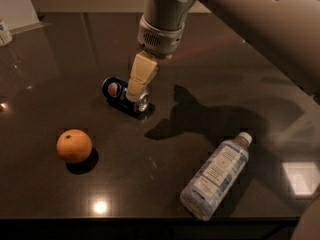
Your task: Place pepsi can upright
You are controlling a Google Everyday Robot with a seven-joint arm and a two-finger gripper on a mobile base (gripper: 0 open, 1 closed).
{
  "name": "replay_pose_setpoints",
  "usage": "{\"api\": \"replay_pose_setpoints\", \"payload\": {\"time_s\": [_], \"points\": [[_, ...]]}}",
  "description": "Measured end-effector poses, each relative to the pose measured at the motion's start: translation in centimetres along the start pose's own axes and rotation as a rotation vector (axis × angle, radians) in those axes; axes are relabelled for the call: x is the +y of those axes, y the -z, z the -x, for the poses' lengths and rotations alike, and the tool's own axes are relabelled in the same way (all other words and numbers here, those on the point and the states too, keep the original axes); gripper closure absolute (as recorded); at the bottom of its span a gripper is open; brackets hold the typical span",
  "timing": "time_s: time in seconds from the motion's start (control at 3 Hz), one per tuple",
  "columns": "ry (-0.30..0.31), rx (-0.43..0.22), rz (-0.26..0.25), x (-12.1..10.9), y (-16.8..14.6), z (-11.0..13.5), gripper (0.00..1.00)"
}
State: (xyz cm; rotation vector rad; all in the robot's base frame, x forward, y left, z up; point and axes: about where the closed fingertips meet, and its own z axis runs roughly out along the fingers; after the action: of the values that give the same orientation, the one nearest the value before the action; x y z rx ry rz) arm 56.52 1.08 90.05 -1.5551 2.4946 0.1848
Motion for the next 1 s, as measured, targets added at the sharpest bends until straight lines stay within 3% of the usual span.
{"api": "replay_pose_setpoints", "payload": {"time_s": [0.33, 1.0], "points": [[0.003, 0.013, 0.015, 0.9, -1.3, 2.4, 0.0], [0.0, 0.088, -0.002, 1.4, -4.9, 5.5, 0.0]]}}
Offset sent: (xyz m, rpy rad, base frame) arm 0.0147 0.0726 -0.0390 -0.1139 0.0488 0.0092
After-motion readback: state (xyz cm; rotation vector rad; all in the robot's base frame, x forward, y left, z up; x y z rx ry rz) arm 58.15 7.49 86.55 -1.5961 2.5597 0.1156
